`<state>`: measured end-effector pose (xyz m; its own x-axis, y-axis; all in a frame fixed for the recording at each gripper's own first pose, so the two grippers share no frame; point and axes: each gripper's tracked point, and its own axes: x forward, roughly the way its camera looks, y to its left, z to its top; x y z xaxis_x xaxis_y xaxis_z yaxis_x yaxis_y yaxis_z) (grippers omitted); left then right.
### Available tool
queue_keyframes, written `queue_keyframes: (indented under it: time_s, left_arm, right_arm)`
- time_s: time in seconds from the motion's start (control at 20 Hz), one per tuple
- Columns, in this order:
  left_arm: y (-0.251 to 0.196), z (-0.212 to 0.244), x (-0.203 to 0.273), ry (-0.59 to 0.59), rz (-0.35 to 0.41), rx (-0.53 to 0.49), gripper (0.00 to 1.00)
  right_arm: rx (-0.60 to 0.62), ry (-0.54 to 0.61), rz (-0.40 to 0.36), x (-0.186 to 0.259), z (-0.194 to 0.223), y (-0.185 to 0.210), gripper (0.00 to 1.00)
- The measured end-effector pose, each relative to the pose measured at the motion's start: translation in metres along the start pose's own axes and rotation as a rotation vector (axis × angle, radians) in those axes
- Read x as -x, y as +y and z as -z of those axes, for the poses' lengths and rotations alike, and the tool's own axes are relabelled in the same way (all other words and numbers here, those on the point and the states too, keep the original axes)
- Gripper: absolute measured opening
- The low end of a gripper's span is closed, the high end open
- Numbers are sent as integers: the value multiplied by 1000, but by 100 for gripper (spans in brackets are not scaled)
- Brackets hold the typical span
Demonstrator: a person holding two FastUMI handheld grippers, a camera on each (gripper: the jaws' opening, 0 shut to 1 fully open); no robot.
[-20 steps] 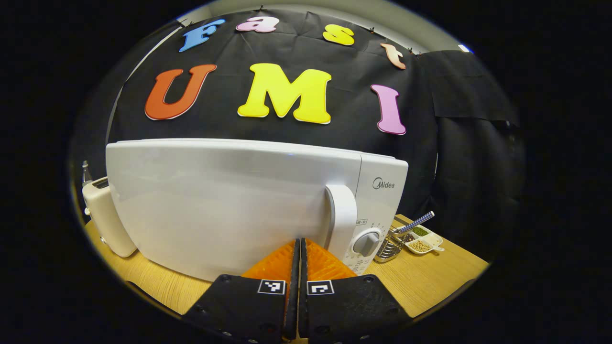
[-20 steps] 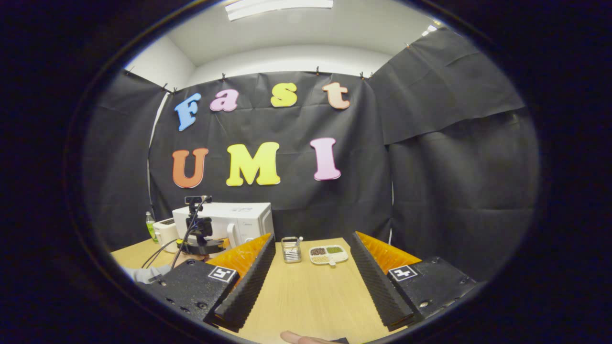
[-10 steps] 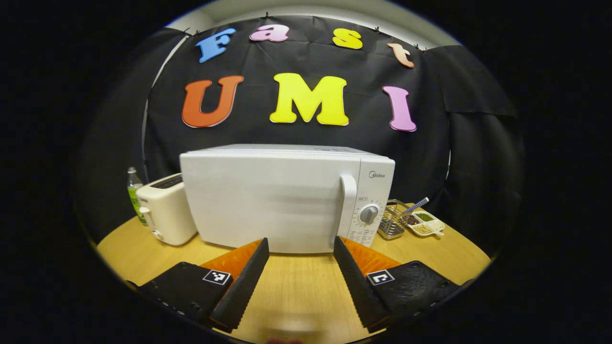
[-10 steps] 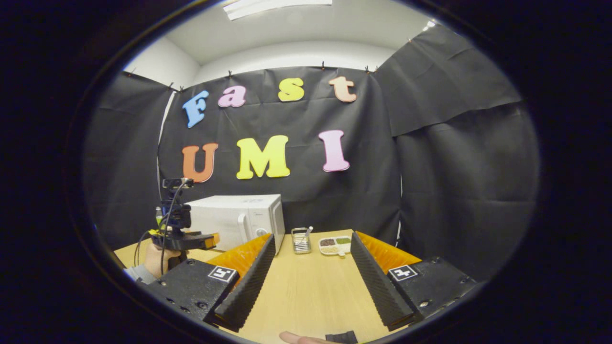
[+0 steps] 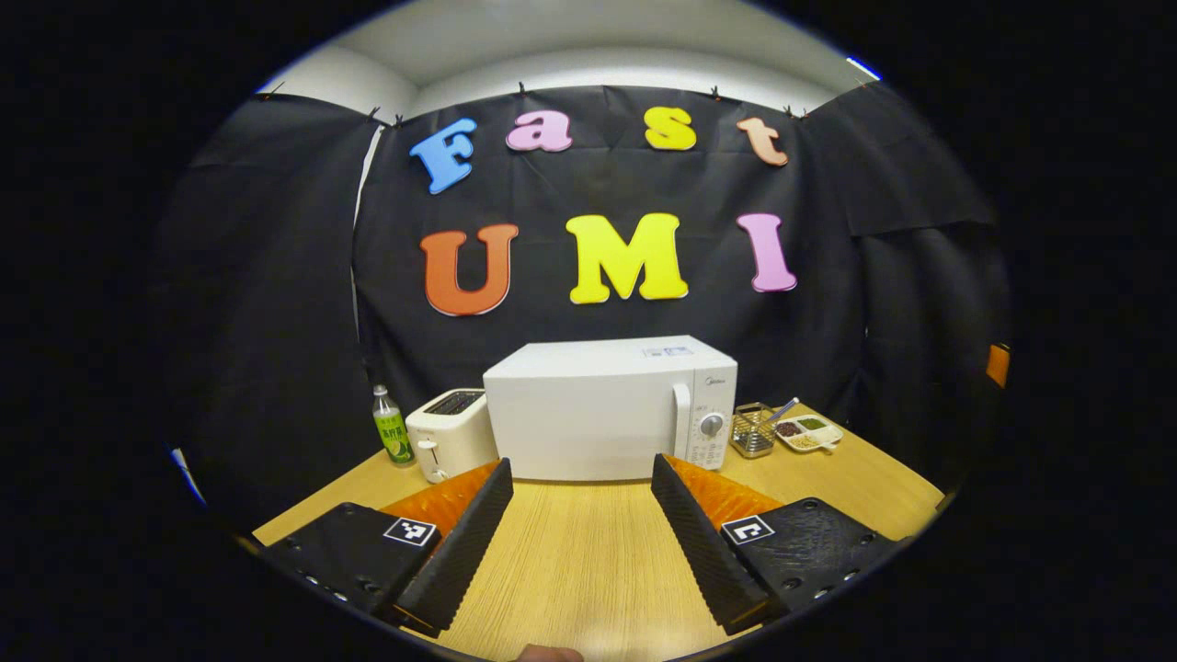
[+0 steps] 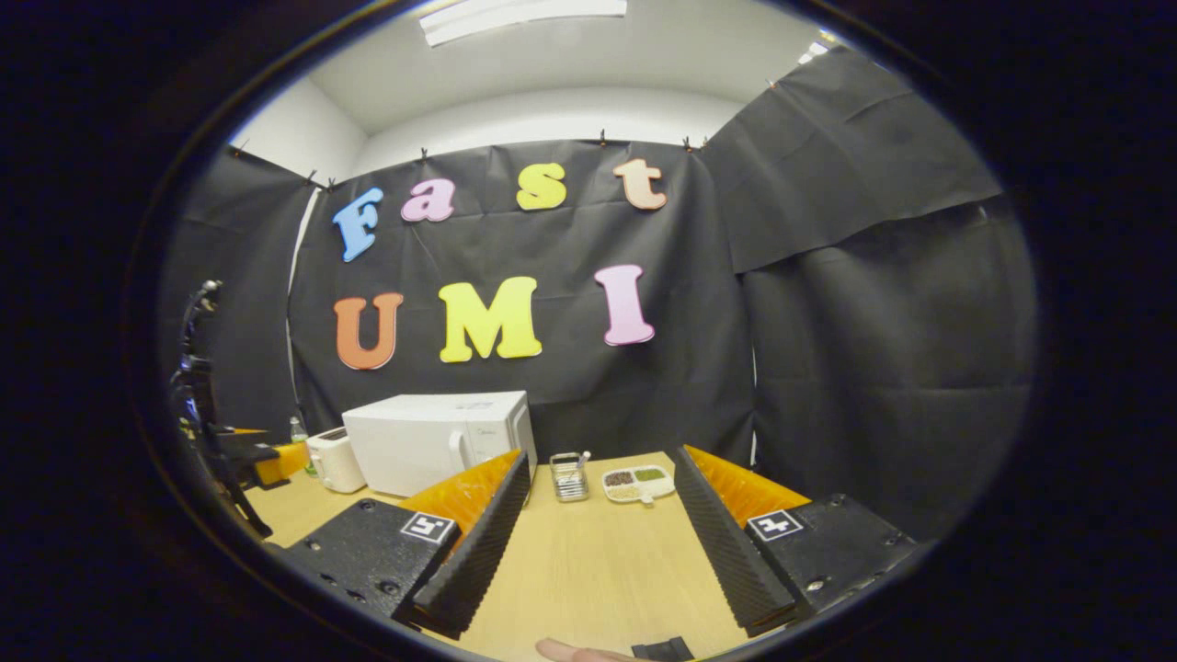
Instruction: Open the microwave oven with the left hand, put the food in, and close the microwave oven.
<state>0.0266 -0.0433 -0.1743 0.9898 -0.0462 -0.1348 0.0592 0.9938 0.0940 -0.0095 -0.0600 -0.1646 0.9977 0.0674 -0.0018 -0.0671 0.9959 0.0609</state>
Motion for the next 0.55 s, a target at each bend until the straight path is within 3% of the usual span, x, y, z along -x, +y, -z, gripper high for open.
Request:
queue_keyframes:
  time_s: [0.05, 0.25, 0.3, 0.35, 0.4, 0.45, 0.55]
  left_arm:
    - [3, -8, 18, -20, -2, -4, 96]
    - [10, -39, 79, -90, -1, 34, 96]
    - [14, -45, 92, -105, -12, 33, 96]
    - [19, -52, 102, -123, -23, 21, 96]
    - [23, -55, 110, -132, -34, 12, 96]
    - [25, -58, 116, -134, -37, 13, 96]
    - [24, -65, 125, -141, -26, 37, 96]
  right_arm:
    - [9, -1, 4, 0, -3, 2, 100]
    - [44, -17, -12, 7, -22, 15, 100]
    - [51, -23, -4, 9, -28, 14, 92]
    - [51, -28, 9, 11, -35, 9, 100]
    - [42, -35, 15, 13, -42, 7, 100]
    - [30, -36, 15, 15, -46, 7, 92]
    - [21, -41, 26, 19, -53, 2, 92]
